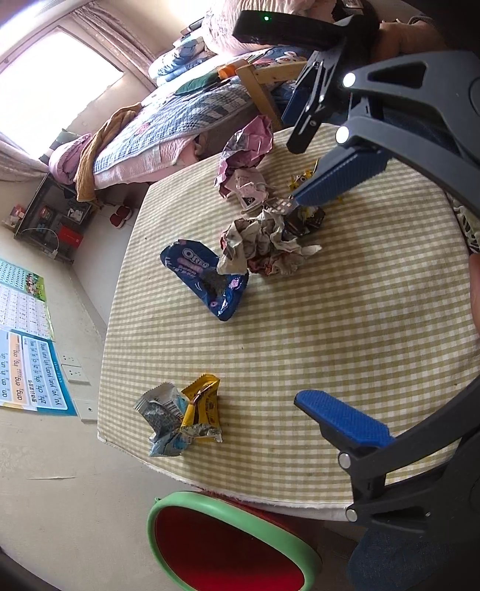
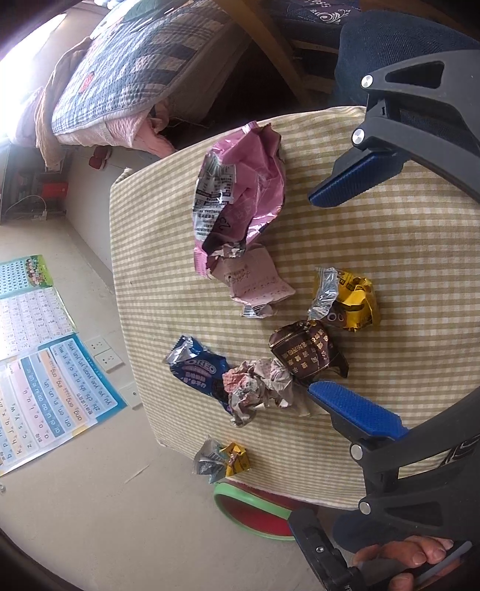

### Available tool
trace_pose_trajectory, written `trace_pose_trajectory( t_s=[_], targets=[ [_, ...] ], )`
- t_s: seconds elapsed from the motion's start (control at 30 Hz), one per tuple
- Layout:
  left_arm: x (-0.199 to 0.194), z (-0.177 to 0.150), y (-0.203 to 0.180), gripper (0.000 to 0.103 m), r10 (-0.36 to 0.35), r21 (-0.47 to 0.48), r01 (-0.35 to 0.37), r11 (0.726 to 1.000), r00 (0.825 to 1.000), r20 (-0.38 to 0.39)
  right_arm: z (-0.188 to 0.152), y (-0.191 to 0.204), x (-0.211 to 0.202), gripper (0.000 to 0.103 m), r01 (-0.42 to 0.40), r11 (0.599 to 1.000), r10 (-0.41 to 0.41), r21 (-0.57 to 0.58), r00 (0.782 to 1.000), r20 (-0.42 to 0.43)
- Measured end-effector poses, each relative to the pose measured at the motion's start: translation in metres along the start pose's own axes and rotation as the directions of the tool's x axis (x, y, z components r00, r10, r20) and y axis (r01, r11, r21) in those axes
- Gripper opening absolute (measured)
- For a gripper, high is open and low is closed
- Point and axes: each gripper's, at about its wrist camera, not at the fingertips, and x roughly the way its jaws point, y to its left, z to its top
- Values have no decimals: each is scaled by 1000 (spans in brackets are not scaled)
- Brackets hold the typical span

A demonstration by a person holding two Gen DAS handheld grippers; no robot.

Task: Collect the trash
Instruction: 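Move both tools back over the table toward the remaining wrappers, then grasp the yellow wrapper with the right tool while the left tool grasps crumpled paper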

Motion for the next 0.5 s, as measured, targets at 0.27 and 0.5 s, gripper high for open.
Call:
trace_pose_trajectory(
  t_s=[0.27,0.5],
  targets=[
    [15,1,0,97,10,-2,-10,1000,999,-32,-14,4,47,82,40,998,-47,-47,986,-162],
    [33,5,0,97,-1,-5,1,1000,998,-63,-17,1,59,50,36,998,-47,-55,978,-203]
  ],
)
